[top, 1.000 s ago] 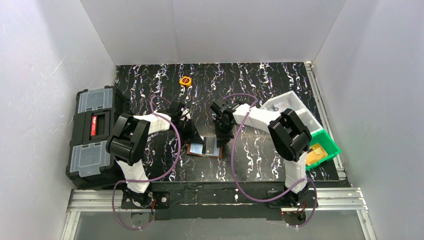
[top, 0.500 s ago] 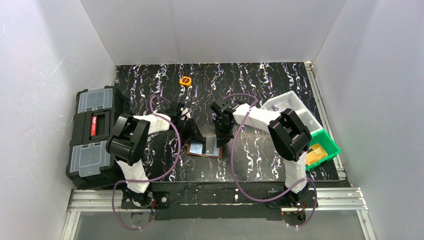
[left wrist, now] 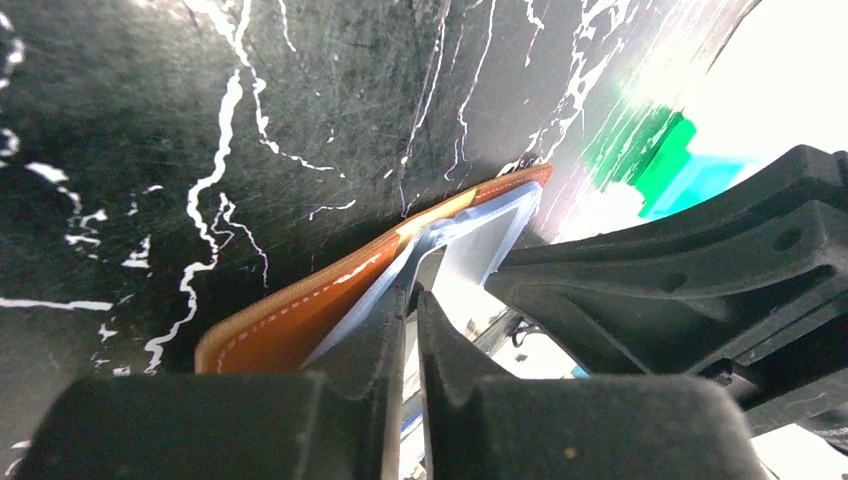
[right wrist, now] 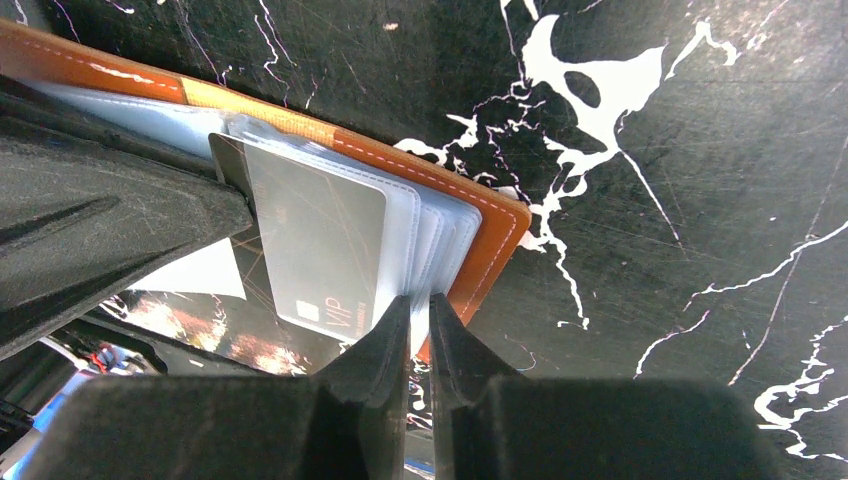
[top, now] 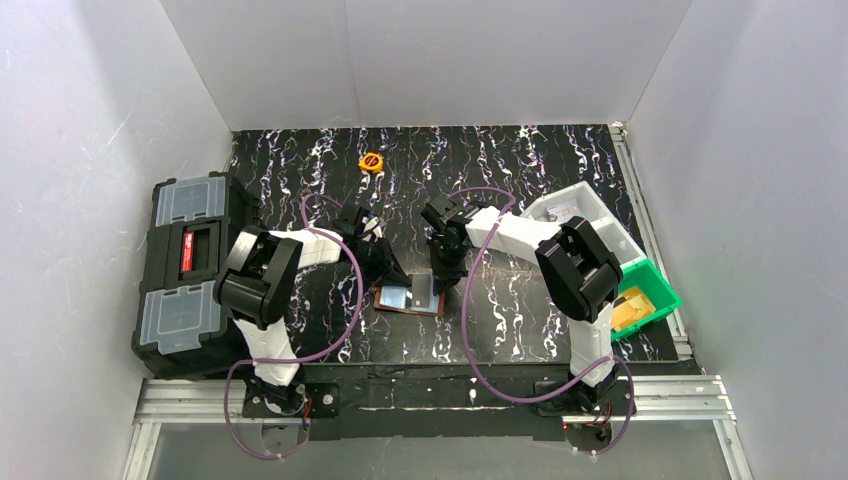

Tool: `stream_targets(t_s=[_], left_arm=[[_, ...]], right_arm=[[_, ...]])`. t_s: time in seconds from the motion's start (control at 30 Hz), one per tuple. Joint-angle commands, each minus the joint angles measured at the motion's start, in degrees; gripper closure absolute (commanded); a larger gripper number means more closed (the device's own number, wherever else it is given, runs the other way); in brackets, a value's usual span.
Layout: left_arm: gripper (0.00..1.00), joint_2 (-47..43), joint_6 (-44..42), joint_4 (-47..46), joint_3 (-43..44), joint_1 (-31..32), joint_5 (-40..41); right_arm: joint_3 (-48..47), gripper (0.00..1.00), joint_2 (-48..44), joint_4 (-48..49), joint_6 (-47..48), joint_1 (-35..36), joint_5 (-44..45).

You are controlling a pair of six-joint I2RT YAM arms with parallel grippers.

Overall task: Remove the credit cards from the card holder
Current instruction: Remove the credit card from the card holder.

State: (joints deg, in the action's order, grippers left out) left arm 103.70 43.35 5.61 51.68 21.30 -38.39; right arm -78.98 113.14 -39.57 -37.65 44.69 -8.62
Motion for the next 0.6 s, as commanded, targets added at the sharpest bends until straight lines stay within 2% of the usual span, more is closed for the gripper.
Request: stream_targets(t_s=[0.0, 0.27, 0.57], left_arm=[[1.00, -0.45, -0.06, 0.46, -1.27, 0.42, 0.05], [1.00, -5.85, -6.55, 13.39, 3.50, -1.24, 8.44], [1.00, -11.74, -10.05, 20.46, 7.22, -2.84, 12.30]], right_arm=[[3.39, 0.84, 6.06, -1.60, 1.59, 0.78, 5.99], [4.06, 0.84, 5.61, -1.20, 1.43, 0.80, 6.16], [3.96, 0.84, 4.88, -0.97, 1.48, 0.62, 6.17]])
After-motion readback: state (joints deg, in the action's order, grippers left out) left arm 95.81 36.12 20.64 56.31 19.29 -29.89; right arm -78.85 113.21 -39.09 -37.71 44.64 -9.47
